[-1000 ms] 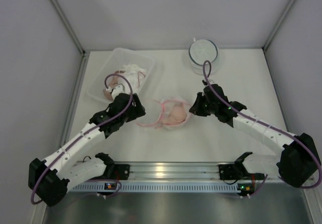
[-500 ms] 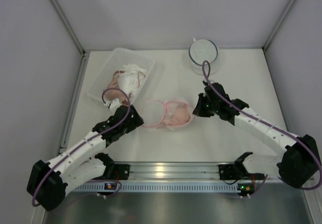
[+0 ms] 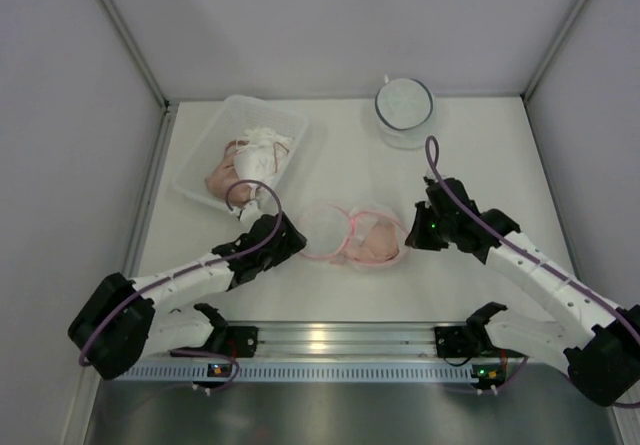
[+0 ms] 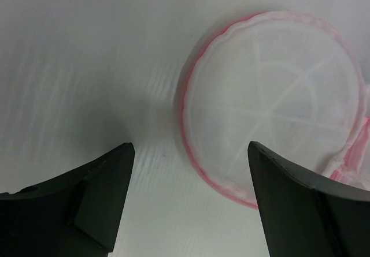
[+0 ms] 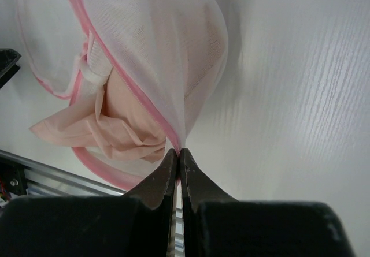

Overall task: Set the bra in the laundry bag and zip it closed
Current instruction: Close the laundry bag at the center of the board.

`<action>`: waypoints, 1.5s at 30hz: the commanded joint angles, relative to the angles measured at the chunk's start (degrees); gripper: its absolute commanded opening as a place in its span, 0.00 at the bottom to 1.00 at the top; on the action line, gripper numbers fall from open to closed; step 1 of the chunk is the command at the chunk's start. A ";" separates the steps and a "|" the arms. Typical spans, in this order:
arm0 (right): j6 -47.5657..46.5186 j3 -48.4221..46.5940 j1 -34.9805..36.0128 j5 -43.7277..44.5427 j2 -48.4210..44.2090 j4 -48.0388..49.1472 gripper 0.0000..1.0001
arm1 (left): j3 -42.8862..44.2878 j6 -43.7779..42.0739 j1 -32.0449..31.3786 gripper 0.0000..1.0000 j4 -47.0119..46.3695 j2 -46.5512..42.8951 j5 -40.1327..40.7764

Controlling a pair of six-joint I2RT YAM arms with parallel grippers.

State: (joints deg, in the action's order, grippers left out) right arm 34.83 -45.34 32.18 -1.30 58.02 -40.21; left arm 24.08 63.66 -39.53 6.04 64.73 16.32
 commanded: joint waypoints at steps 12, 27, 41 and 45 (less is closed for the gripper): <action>-2.13 -1.50 -2.30 -0.63 -0.19 -1.98 0.00 | 1.15 4.02 -3.10 0.58 -17.38 12.61 2.05; -3.19 -7.38 -3.27 -2.56 2.10 -2.16 0.20 | 9.83 -24.52 -3.27 0.00 -13.36 0.23 10.84; -3.72 -17.24 -6.61 -3.44 5.61 4.78 0.61 | 27.85 -57.75 -13.63 0.00 -2.44 -4.97 20.77; -3.71 -16.80 -7.92 -4.94 5.88 10.13 0.66 | 30.06 -65.39 -17.59 0.00 -3.05 -2.86 23.40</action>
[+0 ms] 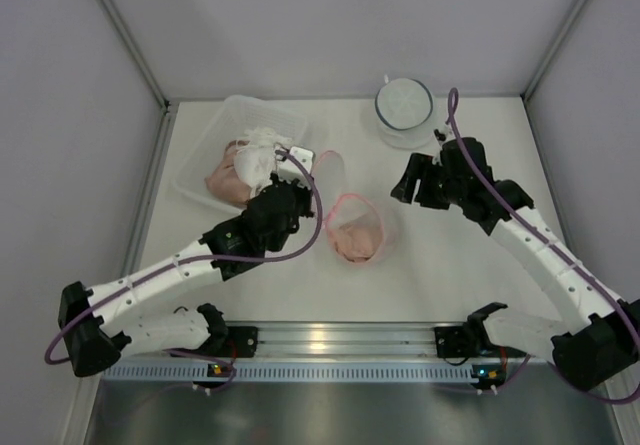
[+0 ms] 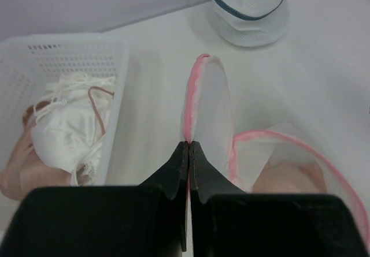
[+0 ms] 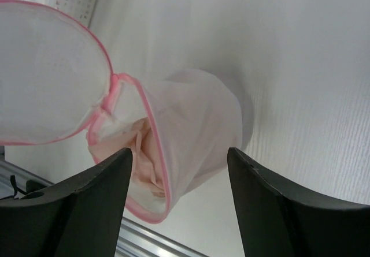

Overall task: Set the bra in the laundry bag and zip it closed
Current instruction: Close the laundry bag at the center of the board.

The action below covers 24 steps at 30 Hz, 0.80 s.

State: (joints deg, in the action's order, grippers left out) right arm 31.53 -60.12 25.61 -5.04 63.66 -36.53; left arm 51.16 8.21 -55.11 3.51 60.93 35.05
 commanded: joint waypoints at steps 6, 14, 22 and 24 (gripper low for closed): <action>2.39 -2.28 -3.97 -2.25 1.82 9.90 0.74 | 7.81 -21.72 -5.62 0.00 -1.05 6.04 11.34; 18.02 -1.49 -8.91 -13.94 2.08 25.87 0.77 | 13.71 -32.38 -9.66 0.00 -2.01 9.21 16.12; 37.17 -1.06 -6.80 -16.13 6.30 27.32 0.81 | 9.85 -31.24 -9.66 0.00 -5.88 10.09 10.48; 41.30 0.35 -6.10 -16.15 6.22 24.15 0.83 | 9.23 -30.53 -9.75 0.00 -6.23 10.70 9.08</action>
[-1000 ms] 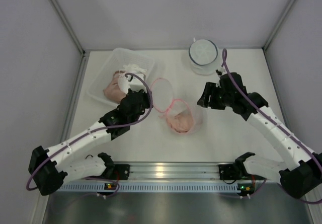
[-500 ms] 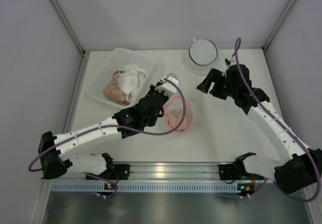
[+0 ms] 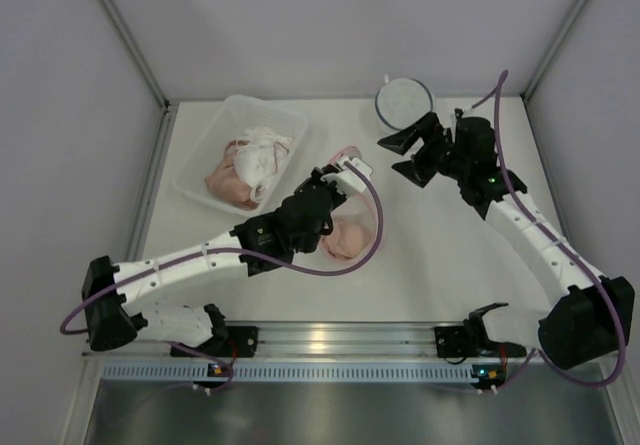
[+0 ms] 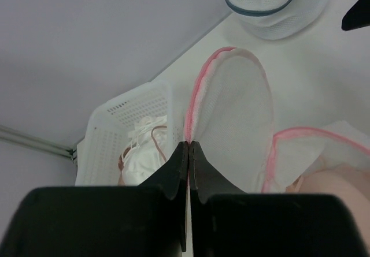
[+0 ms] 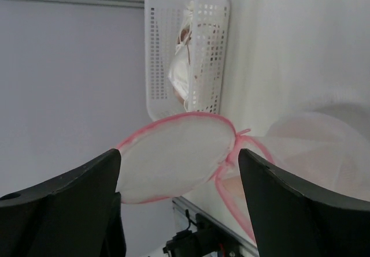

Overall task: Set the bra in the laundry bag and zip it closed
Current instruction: Close the laundry bag at the center of the board.

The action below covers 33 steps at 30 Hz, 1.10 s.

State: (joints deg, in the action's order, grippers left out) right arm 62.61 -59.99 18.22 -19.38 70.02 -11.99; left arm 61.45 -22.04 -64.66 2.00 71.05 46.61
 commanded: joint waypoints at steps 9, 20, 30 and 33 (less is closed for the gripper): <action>20.62 0.58 2.78 -0.31 0.99 2.06 0.93 | -3.62 -2.03 -0.11 0.00 -8.68 0.23 -11.01; 22.65 -1.54 7.79 -0.49 5.04 1.44 0.90 | -0.90 -2.13 -0.29 0.00 -9.56 3.84 -16.37; 12.99 -2.67 8.85 0.13 4.69 -2.85 0.00 | -0.37 3.49 -0.46 0.00 -9.30 2.17 -17.09; 6.05 -4.52 8.94 0.83 3.99 -6.54 0.00 | 3.84 11.65 0.94 0.31 -3.95 2.17 -14.45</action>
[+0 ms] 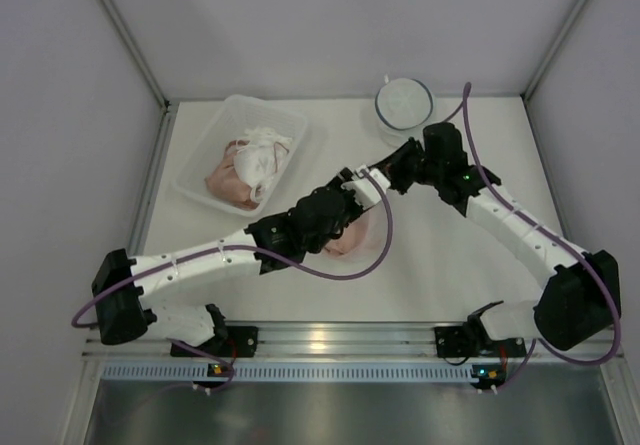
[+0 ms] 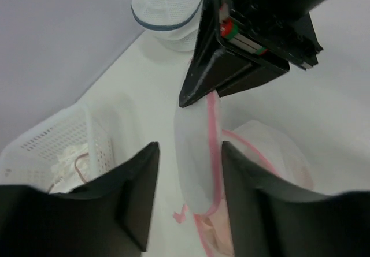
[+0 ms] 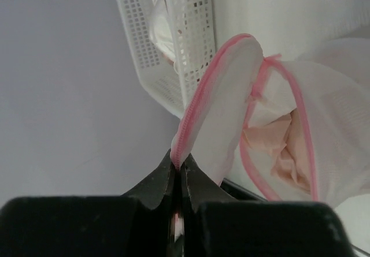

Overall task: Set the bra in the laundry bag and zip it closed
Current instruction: Close the laundry bag at the center of the board.

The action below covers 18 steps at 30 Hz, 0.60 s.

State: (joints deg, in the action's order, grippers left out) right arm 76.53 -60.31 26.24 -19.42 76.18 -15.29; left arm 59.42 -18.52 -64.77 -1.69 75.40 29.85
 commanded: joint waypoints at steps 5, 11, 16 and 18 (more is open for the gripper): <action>-13.15 0.35 1.09 1.23 -5.42 -3.43 0.00 | 10.98 26.21 11.82 0.98 13.09 -6.22 -0.74; -18.60 5.29 1.09 3.15 -9.82 -0.53 0.00 | 11.95 40.23 32.13 0.98 19.88 -5.71 -21.91; -21.77 6.00 1.36 4.13 -12.19 0.17 0.00 | 12.65 41.47 38.22 0.98 20.85 4.48 -40.18; -21.60 6.00 1.45 4.65 -12.72 0.00 0.00 | 12.13 40.24 39.98 0.95 20.94 7.12 -47.31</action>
State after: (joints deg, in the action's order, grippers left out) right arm 57.89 -54.11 26.74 -16.36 66.02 -18.33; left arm 71.53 19.84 -26.70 16.01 78.30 -0.84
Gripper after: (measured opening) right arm 0.015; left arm 0.958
